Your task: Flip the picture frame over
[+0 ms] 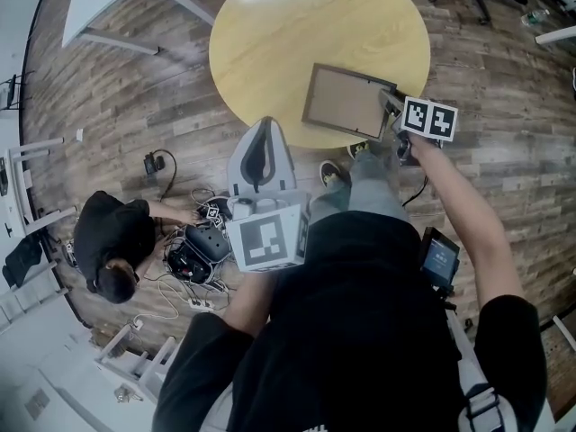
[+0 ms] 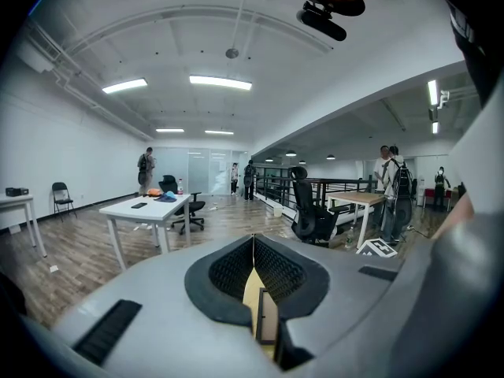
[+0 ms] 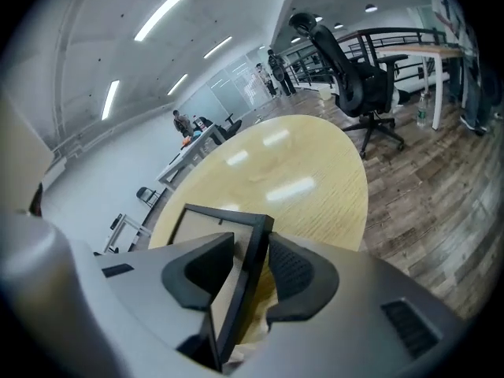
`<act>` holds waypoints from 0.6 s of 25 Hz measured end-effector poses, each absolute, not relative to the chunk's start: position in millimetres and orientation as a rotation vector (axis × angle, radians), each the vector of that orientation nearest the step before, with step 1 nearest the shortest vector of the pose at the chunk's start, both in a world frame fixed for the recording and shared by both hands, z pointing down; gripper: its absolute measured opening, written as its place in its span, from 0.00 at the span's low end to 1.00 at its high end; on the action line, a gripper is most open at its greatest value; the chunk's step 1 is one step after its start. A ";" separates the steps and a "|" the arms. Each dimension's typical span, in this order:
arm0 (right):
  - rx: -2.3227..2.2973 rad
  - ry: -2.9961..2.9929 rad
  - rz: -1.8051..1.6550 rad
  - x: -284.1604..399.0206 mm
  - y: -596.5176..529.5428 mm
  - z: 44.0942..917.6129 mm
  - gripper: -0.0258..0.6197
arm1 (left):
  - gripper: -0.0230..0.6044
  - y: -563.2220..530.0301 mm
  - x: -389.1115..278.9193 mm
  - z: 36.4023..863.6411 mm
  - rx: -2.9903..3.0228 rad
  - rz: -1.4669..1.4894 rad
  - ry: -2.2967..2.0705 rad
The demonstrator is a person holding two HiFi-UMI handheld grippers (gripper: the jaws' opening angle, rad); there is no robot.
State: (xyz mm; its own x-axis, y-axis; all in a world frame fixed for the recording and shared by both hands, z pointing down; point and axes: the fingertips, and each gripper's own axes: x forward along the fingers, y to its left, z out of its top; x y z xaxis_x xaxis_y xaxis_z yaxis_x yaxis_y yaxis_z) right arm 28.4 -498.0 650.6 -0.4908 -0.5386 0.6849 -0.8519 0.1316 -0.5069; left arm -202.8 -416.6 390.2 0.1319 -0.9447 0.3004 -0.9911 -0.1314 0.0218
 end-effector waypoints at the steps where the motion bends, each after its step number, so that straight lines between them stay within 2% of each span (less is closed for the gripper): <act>1: 1.343 -2.076 1.258 27.5 -497.3 652.1 0.24 | 0.07 -416.0 -204.3 389.9 2.184 0.322 -1.914; 15: 1.124 -1.972 0.625 5.0 -492.1 672.8 0.28 | 0.07 -411.1 -207.1 397.8 2.188 0.334 -1.911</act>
